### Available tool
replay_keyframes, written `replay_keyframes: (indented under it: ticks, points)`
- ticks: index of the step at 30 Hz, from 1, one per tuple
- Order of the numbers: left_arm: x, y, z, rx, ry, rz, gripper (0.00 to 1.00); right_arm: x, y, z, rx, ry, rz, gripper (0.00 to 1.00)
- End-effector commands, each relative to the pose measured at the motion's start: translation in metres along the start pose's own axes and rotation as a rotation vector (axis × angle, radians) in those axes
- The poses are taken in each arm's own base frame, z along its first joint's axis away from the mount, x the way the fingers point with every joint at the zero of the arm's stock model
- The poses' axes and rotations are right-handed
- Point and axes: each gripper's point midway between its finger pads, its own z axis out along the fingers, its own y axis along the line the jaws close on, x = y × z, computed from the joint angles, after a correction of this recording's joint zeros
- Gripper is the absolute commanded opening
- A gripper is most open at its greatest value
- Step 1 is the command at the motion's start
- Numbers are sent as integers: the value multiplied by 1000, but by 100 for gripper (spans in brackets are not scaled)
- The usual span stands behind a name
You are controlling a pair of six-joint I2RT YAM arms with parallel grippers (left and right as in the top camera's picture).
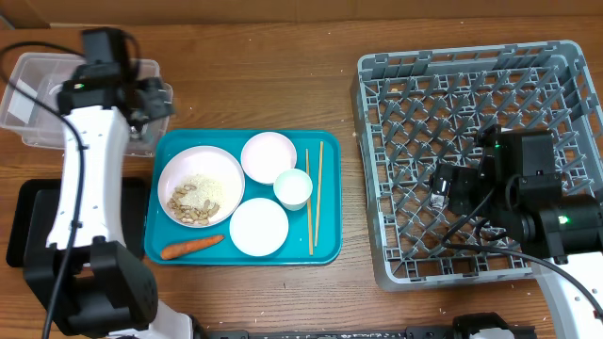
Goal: Sort waste into correct bins and load items into the dishwasher
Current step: 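Carry the red wrapper to the clear bin and release it, then grasp the white paper cup on the tray with the left gripper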
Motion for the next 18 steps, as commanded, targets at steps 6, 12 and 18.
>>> replay_keyframes:
  ticks: [6,12,18]
  points:
    - [91,-112,-41,283,232,261,77,-4,-11,-9,64,-25,5,100]
    - [146,-134,-48,270,358,391,78,0,-24,-10,133,-11,9,100]
    - [184,-147,-35,308,428,443,77,3,-25,-10,137,-1,11,100]
